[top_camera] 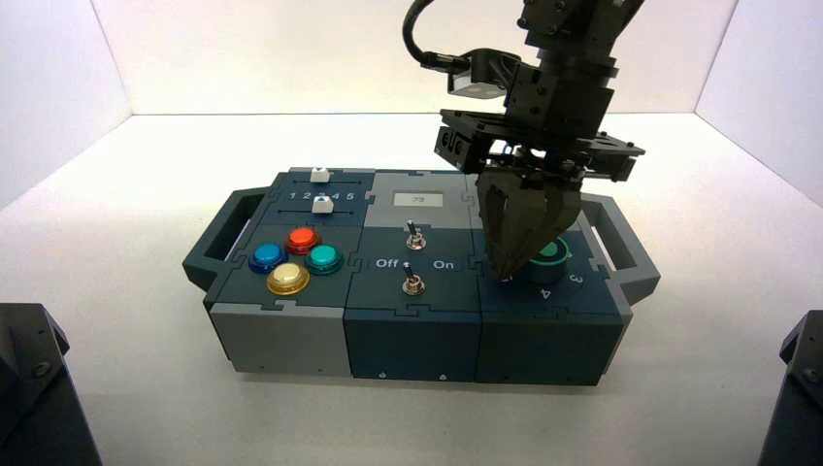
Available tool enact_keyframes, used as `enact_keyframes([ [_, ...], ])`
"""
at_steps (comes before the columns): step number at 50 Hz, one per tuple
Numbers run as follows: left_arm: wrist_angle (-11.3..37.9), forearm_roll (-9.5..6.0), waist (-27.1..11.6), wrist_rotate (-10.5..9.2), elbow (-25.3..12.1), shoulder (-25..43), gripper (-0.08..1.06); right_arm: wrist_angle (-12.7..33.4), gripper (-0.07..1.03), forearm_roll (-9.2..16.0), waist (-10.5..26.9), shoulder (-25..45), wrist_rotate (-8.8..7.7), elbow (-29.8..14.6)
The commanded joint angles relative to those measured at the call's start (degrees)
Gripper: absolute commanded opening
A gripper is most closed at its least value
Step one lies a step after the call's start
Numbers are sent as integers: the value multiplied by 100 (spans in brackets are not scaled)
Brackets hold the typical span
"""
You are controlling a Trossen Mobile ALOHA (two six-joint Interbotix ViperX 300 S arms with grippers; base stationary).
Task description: Turn the knob to position 6.
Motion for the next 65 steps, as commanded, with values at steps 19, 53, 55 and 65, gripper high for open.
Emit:
enact_keyframes([
  [19,-88,18,26,79,-211,53,-3,-62,-2,-18,44,79,-44,-264],
  [53,-114,18,26,79,-176,62,-3,-114,-2,-35,44,114,-44,-290],
  [55,-114,18,26,79,-176,62,-3,-123,-2,-35,35,114,-44,-290],
  [65,-114,18,26,79,-167,62,-3,-123,-2,-35,35,88,-44,-290],
])
